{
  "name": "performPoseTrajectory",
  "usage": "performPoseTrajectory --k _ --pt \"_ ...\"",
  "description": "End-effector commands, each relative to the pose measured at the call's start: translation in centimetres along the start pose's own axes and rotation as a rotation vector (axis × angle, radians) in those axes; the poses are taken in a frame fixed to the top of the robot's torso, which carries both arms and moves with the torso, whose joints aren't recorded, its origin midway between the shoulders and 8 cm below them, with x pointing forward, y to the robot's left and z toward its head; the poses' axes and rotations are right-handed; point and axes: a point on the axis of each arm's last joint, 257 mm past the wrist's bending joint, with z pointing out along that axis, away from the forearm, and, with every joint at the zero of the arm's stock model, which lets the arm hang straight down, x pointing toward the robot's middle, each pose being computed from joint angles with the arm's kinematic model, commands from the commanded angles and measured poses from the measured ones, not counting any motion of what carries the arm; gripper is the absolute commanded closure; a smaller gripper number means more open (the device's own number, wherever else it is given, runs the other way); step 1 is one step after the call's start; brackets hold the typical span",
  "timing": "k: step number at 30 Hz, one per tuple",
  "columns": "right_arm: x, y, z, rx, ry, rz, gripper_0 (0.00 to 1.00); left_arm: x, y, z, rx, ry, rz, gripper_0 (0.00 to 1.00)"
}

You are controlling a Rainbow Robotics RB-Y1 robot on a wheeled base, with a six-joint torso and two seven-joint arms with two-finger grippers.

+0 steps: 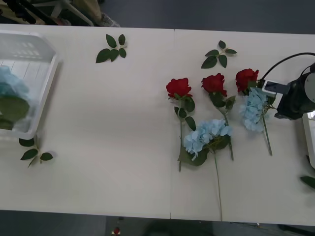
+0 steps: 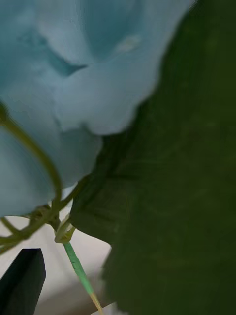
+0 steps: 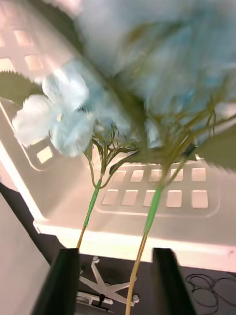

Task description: Put the red flowers into the right box and the blue flowers into the left box

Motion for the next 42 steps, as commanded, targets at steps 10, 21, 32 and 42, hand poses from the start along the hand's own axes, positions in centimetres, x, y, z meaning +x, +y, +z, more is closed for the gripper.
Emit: performPoseTrajectory --k 10,21,32,42 --pt "1.0 -0.1 0.4 -0.014 0.011 -0.023 0.12 -3.5 -2.1 -3.2 0.141 -0.144 0.031 0.00" --pt "2.2 0.3 1.5 -0.021 0.022 -0.019 0.38 -10.6 -14.4 -13.1 0.700 -0.542 0.148 0.00" --pt "2.1 0.1 1.5 -0.016 0.017 -0.021 0.97 -16.0 -30.9 -14.0 0.934 -0.756 0.192 0.00" --pt "2.8 -0.8 0.8 -0.011 0.016 0.003 1.00 -18.9 -40.6 -13.6 0.926 -0.765 0.228 0.00"
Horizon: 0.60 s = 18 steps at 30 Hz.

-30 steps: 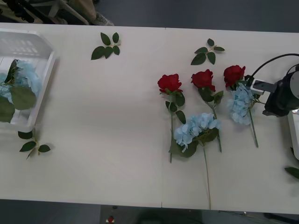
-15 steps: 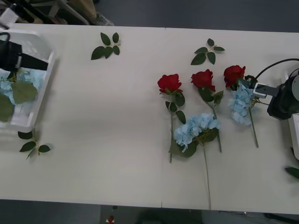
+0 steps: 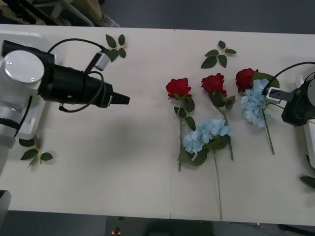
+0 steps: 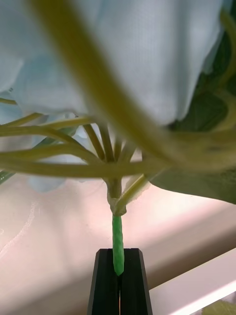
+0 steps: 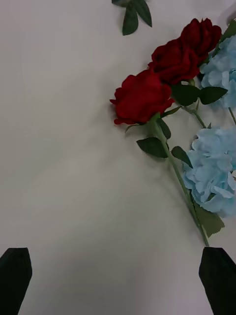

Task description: Put the red flowers into the right box and the blue flowers into the left box

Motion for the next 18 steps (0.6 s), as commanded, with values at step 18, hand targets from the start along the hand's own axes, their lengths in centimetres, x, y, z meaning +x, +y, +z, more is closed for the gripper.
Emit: performPoseTrajectory --k 18 --pt "-4.5 -2.4 -10.7 -0.206 -0.483 0.266 1.00 -4.8 -6.6 13.2 -0.012 -0.015 0.102 0.00"
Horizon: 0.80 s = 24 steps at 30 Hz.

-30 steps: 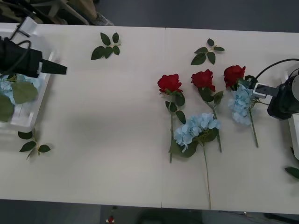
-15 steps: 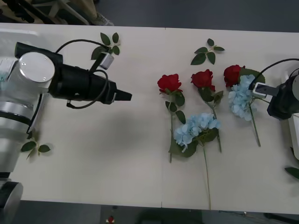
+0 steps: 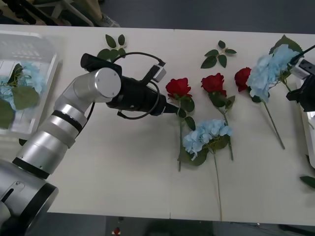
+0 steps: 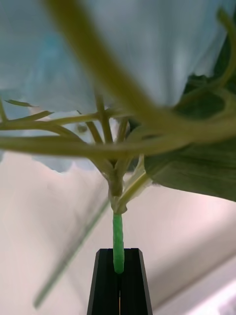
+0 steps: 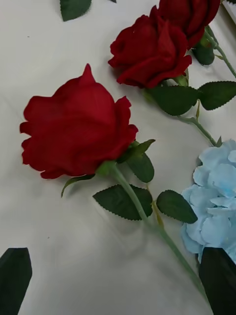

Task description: Put the red flowers into the right box and the blue flowers into the left box

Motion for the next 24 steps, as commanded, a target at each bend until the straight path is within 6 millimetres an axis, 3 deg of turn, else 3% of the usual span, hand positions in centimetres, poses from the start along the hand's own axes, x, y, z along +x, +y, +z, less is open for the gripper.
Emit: performPoseTrajectory --k 1,6,13,19,24 --pt "-1.7 0.3 -2.5 -0.041 -0.077 0.011 1.00 -3.4 -1.0 0.0 0.029 -0.048 -0.041 0.00" --pt "-3.8 1.9 -4.2 -0.118 -0.204 0.055 1.00 -3.2 -2.2 1.5 0.055 -0.056 -0.073 0.00" --pt "-6.5 4.7 -6.7 -0.240 -0.369 0.088 1.00 -3.6 -1.9 0.7 0.069 -0.078 -0.096 0.00" --pt "-9.9 6.9 -8.2 -0.337 -0.522 0.097 1.00 -5.2 -0.4 -5.2 0.152 -0.167 -0.076 0.00" --pt "-12.8 9.5 -8.0 -0.429 -0.652 0.120 1.00 -3.4 0.6 -11.6 0.241 -0.265 -0.064 0.00"
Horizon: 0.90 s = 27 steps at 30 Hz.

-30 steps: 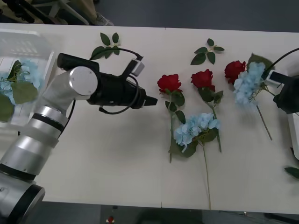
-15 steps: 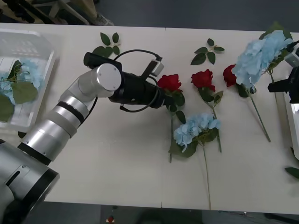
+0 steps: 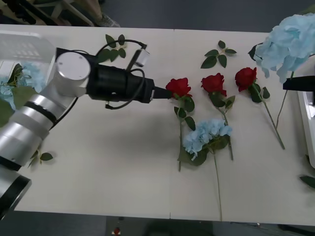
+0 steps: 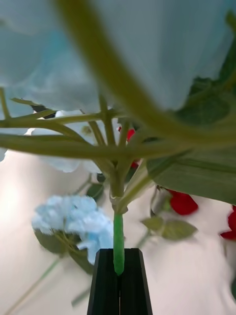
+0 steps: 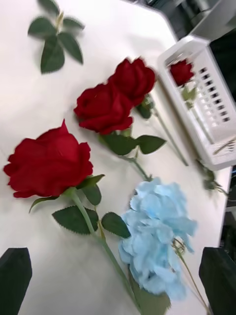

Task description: Put the red flowers into the right box and the blue flowers into the left box

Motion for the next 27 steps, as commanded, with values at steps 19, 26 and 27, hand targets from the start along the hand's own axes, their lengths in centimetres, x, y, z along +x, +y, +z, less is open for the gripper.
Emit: performPoseTrajectory --k 19,26,27 --pt "-10.6 9.8 11.8 -0.373 -0.323 -0.072 1.00 1.7 -2.4 -10.4 0.166 -0.315 0.283 0.00" --pt "-12.8 11.1 14.0 -0.408 -0.371 -0.082 1.00 -3.0 -5.2 -5.8 0.173 -0.394 0.322 0.00" --pt "-13.0 11.2 14.2 -0.410 -0.376 -0.080 1.00 -3.5 -5.7 -5.2 0.178 -0.398 0.328 0.00"
